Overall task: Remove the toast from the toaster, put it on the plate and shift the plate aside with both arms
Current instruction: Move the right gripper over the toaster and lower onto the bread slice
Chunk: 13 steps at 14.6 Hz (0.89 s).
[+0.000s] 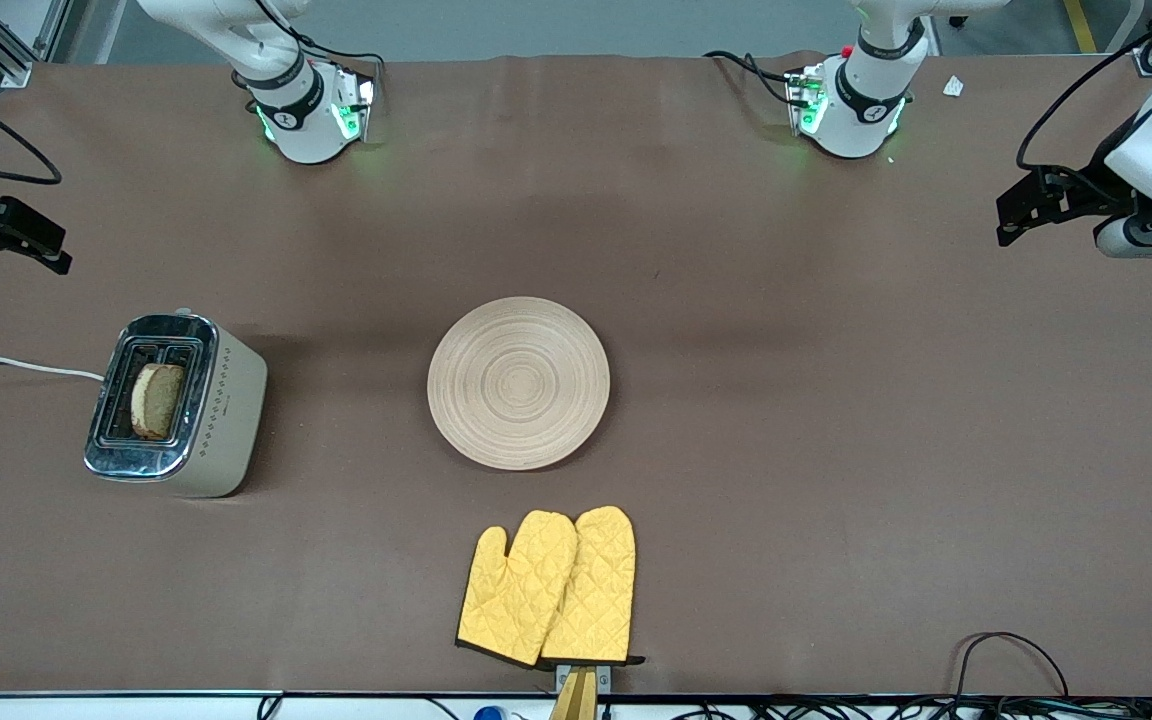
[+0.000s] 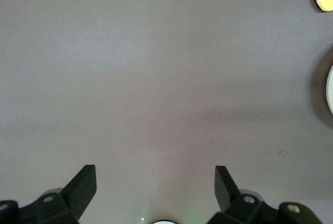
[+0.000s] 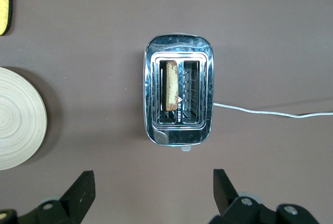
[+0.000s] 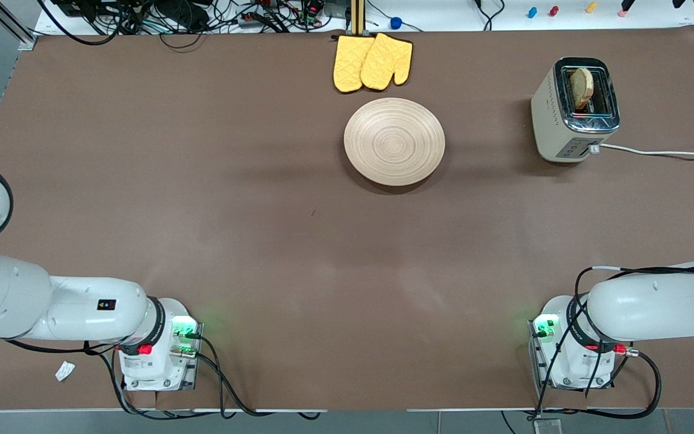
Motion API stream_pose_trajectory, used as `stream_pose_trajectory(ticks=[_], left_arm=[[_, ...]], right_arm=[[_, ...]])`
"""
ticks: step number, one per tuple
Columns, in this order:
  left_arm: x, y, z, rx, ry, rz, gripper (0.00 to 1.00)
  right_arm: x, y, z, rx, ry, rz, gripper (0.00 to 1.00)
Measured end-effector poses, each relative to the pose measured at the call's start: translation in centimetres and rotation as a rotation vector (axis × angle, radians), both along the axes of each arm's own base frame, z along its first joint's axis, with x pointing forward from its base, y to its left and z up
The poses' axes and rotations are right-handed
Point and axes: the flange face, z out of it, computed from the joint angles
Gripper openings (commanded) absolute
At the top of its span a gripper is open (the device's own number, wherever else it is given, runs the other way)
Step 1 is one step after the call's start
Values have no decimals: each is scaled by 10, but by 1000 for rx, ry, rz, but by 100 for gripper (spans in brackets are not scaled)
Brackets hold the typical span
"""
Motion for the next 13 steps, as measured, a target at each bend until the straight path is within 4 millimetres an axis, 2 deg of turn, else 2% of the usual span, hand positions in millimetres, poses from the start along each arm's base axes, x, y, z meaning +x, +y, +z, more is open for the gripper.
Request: stream_pose_trajectory(ticks=[9,11,13], left_arm=[[0,1,6,-2,-13,2,100],[0,3,7,-2,-16,5,100],[1,4,6,-2,-14,7,100]], right_arm=[[6,-6,-6,-1,-5,-9,100],[16,-13,-20,-4,0,-21,100],[34,-24,-51,-8,6,-36,100]])
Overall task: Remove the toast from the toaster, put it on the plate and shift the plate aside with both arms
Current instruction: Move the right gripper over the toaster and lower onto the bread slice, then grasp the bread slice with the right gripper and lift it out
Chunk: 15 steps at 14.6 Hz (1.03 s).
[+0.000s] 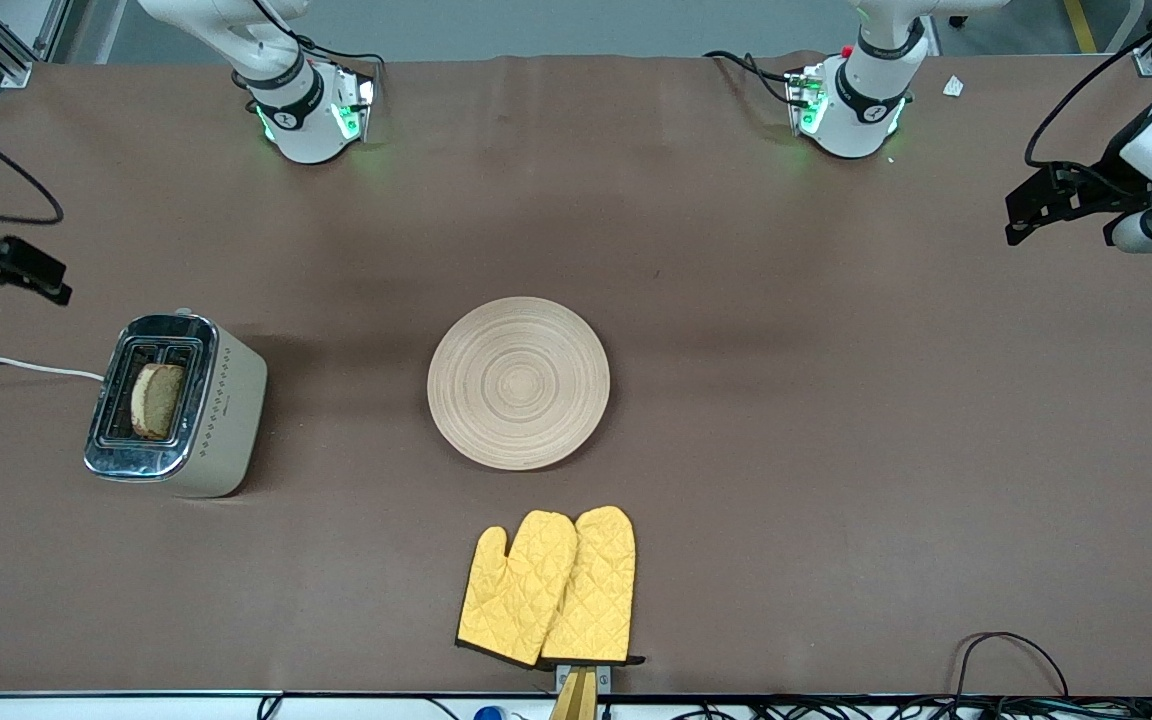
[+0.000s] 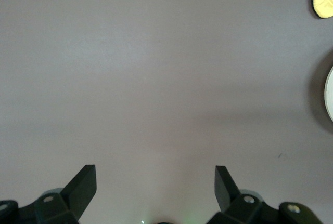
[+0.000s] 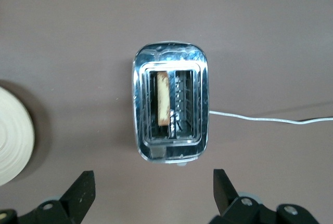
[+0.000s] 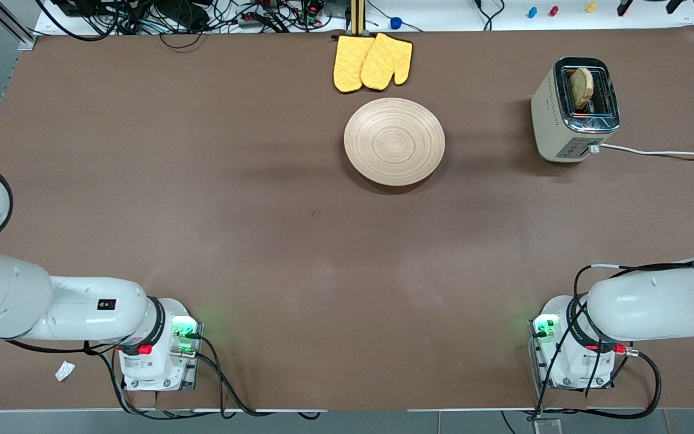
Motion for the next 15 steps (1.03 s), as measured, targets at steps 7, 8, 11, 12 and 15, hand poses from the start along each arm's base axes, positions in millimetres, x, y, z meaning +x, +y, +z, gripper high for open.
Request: stream_pose_trajectory(ticks=[7,8,11,12,15], left_arm=[[4,0,-7,0,13,0,100],[4,0,-7,0,14,0,100],[4,0,-7,0,13,0,100],[4,0,-7,0,13,0,100],[5,0,-7,0,12,0,100]], right_arm=[[62,-44,-145,64,18,-1,100],[66,-50,-159,77,23,-1,100],[74,-53,-196,87,47,3,100],[76,-50,-207,91,61,7,100],[78,-33,-231,99,108,33,9]])
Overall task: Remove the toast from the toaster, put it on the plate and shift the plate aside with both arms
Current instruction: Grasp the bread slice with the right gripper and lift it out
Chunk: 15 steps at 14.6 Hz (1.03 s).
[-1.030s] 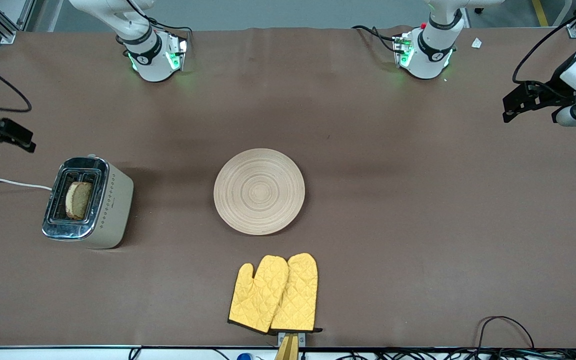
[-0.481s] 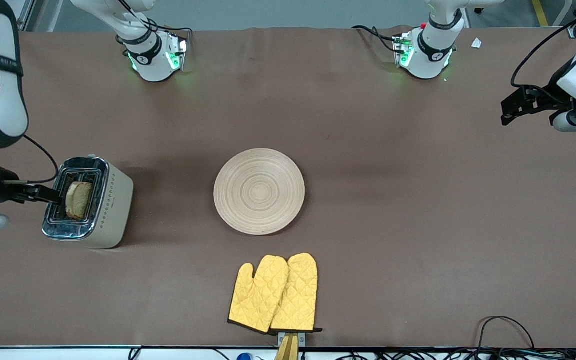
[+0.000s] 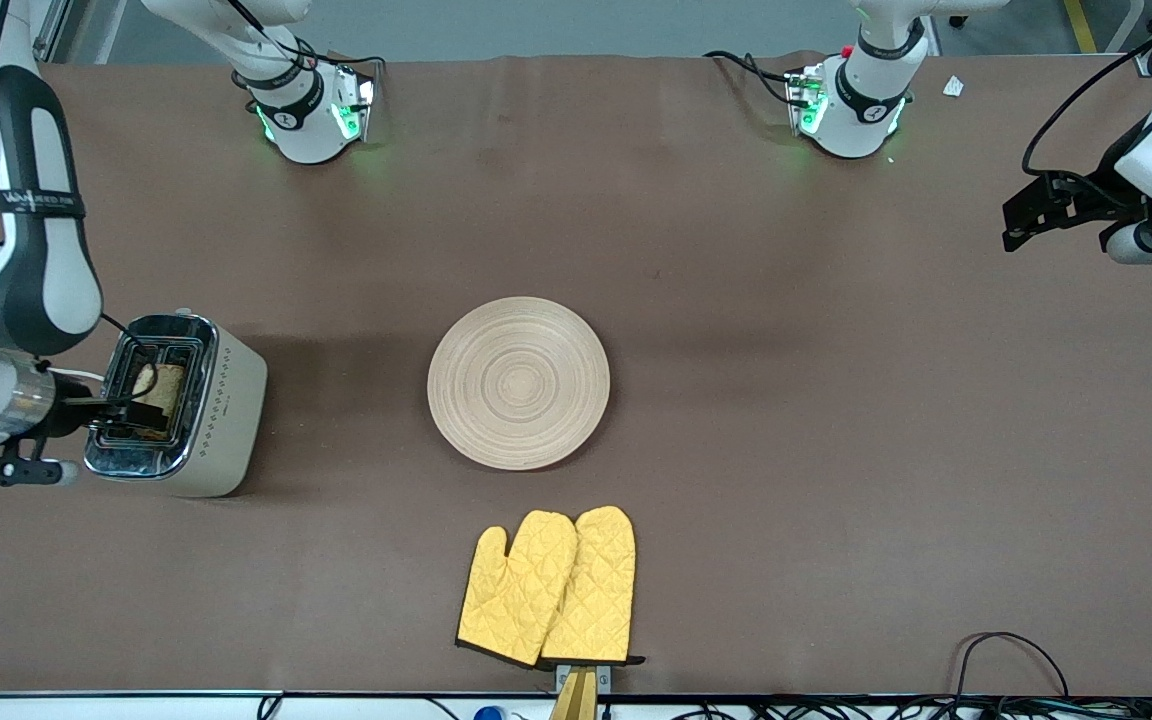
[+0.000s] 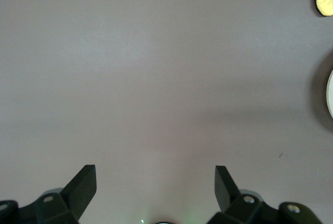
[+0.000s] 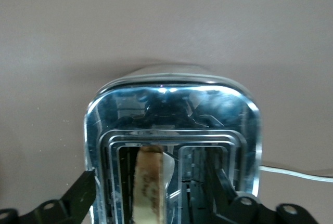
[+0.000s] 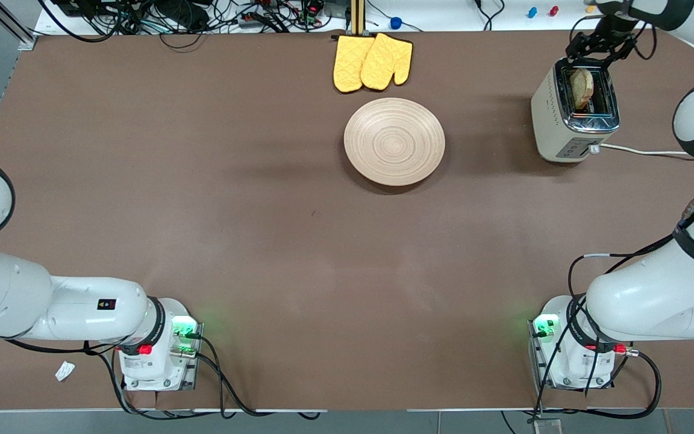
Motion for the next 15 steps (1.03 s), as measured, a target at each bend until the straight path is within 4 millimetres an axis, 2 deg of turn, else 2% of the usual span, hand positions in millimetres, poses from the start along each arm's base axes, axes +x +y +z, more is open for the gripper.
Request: stream_pose_trajectory(ticks=[1,5,8,12,15], left_arm=[[1,0,-1,0,2,0,100],[6,1,-10,0,17,3,100],[7,3,-8,0,12,7,100],[7,6,-6,-1,9,11,100],[7,8,-6,-1,9,15,100]], right_arm=[[-1,4,-4,3,12,13,0],[-3,12,-5,7,34,34,0],[-3,7,0,7,30,37,0],[-2,1,15,7,29,32,0],[1,10,44,16,32,46,0]])
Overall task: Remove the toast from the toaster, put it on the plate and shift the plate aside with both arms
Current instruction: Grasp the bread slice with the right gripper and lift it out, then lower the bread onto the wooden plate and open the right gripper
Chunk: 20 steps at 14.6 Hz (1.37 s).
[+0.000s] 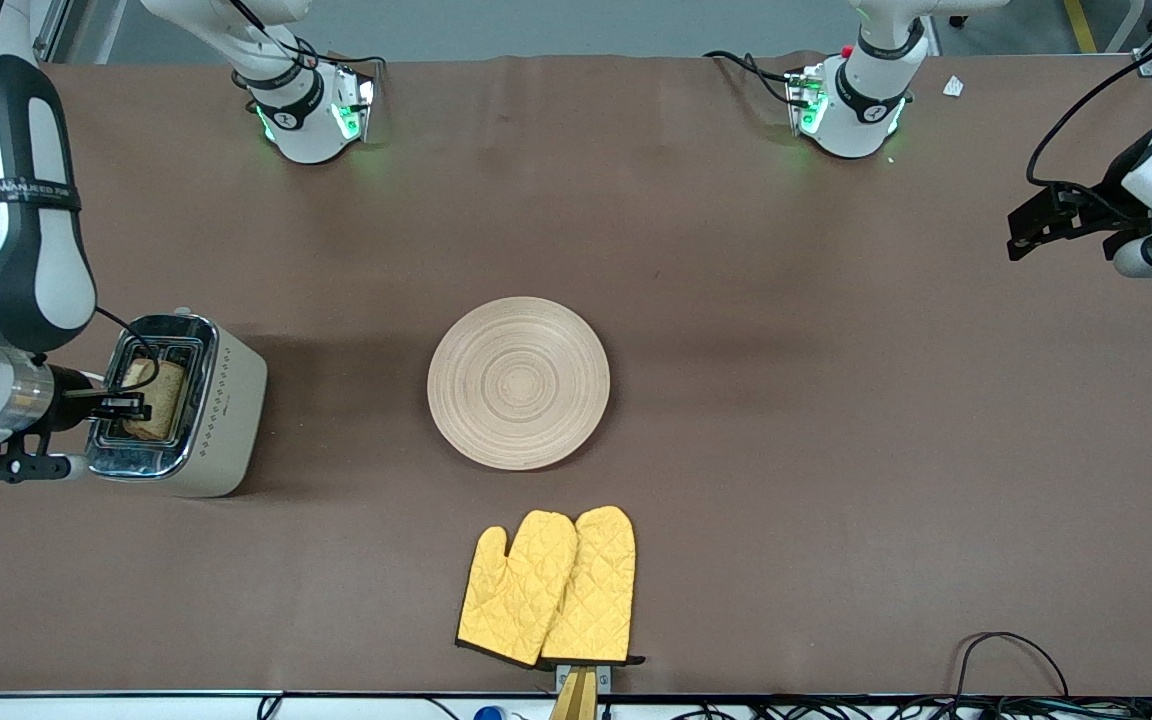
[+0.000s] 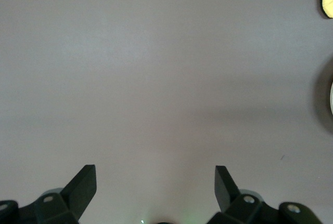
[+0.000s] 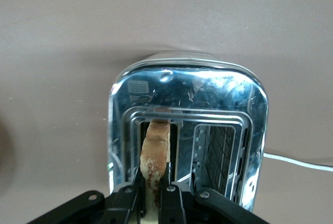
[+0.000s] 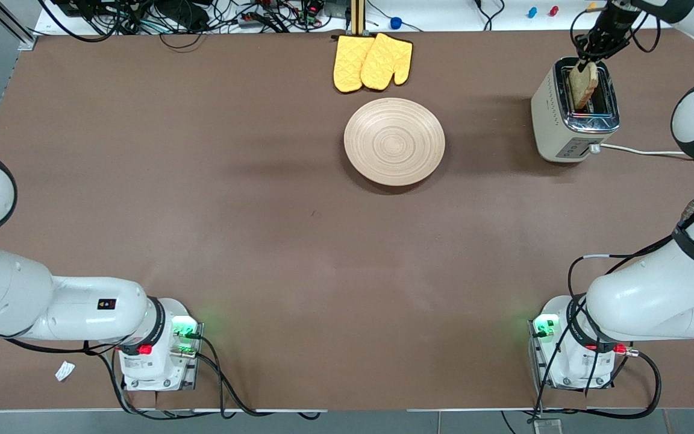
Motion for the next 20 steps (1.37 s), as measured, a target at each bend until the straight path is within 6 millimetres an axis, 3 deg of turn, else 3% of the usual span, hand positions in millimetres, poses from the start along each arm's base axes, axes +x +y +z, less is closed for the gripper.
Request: stream_pose_trajectory(ticks=[2,5,9,12,15,20], left_arm=[[0,2,0,0,-1,4,100],[1,15,0,0,-1,27,100],[2,18,1,0,-1,32,100],[2,17,1,0,-1,32,100],[1,17,1,0,-3,31,100],[1,17,4,-1,-7,31,100]], right_arm=[[0,20,32,5,-33,28,0],[-7,78,72,5,-70,43,0],[-16,176,79,33,-85,13,0],[-21,238,74,172,-109,-13,0],[-23,292,47,358,-104,-64,0],[-46,399,-66,453,-31,-91,0]])
